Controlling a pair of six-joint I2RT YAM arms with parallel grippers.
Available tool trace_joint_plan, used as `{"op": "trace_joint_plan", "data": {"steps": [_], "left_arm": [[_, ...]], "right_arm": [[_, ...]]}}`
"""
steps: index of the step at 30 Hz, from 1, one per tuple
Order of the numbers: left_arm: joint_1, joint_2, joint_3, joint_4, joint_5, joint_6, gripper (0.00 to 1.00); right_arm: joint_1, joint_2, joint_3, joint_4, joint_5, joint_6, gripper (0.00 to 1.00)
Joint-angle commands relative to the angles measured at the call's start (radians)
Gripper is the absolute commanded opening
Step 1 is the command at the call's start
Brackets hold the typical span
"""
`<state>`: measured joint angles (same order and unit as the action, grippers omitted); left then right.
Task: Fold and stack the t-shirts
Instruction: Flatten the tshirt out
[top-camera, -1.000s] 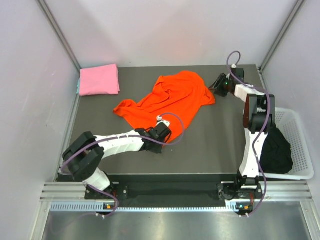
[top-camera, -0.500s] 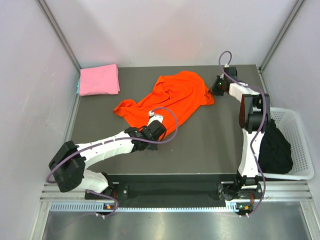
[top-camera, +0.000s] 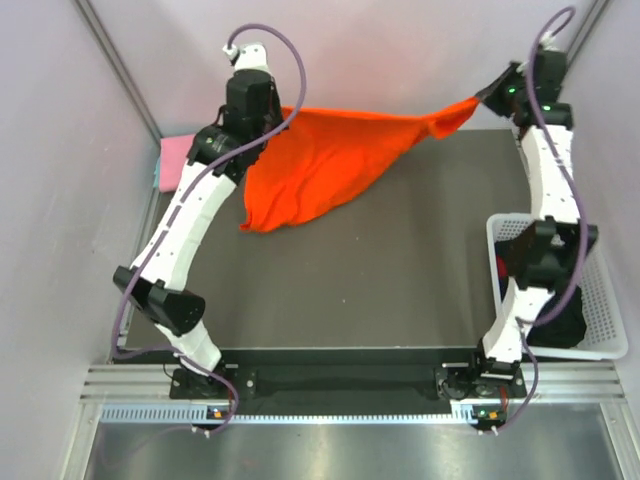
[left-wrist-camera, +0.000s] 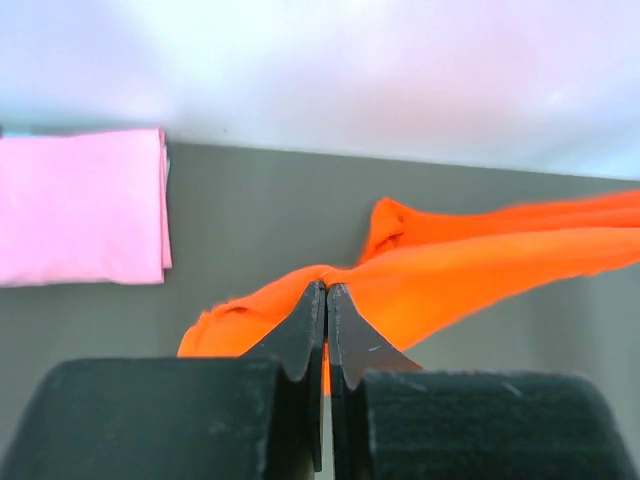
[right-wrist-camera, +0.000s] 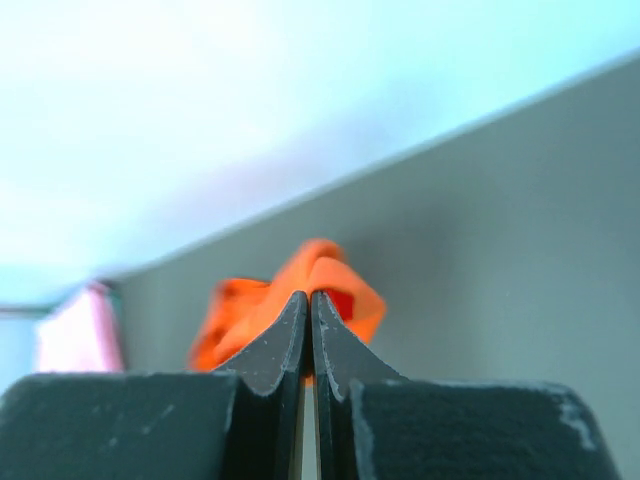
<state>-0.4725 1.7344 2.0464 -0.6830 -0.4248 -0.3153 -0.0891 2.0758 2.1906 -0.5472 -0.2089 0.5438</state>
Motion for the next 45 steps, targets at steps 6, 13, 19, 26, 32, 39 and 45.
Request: {"op": "trace_joint_plan", "data": {"steps": [6,13,19,26,32,39,45], "left_arm": [[-0.020,-0.321,-0.498,0.023,0.069,0.030,0.00],[-0.020,-0.581,-1.138,0.040,0.170,-0.157,0.00],[-0.003,-0.535,-1.157,-0.064,0.041,-0.296,0.00],[0.032,-0.452,-1.128,-0.072,0.066,-0.369,0.26],[0.072,-0.533,-1.082,-0.105,0.001,-0.424,0.52],[0.075,-0.644,-1.281,0.020,0.213,-0.660,0.55],[0.075,-0.729,-1.402,0.048,0.198,-0.956,0.62]], "right_arm": [[-0.021,-0.563,-0.665,0.101,-0.079,0.007,0.00],[0.078,-0.884,-1.253,0.072,0.000,-0.054,0.00],[0.149,-0.999,-1.503,0.058,0.071,-0.038,0.05],[0.169,-1.049,-1.534,-0.065,0.146,0.001,0.25],[0.172,-1.085,-1.534,-0.082,0.181,0.031,0.36],[0.184,-1.126,-1.549,-0.072,0.163,0.076,0.39],[0.204,-1.166,-1.549,-0.092,0.157,0.103,0.40]]}}
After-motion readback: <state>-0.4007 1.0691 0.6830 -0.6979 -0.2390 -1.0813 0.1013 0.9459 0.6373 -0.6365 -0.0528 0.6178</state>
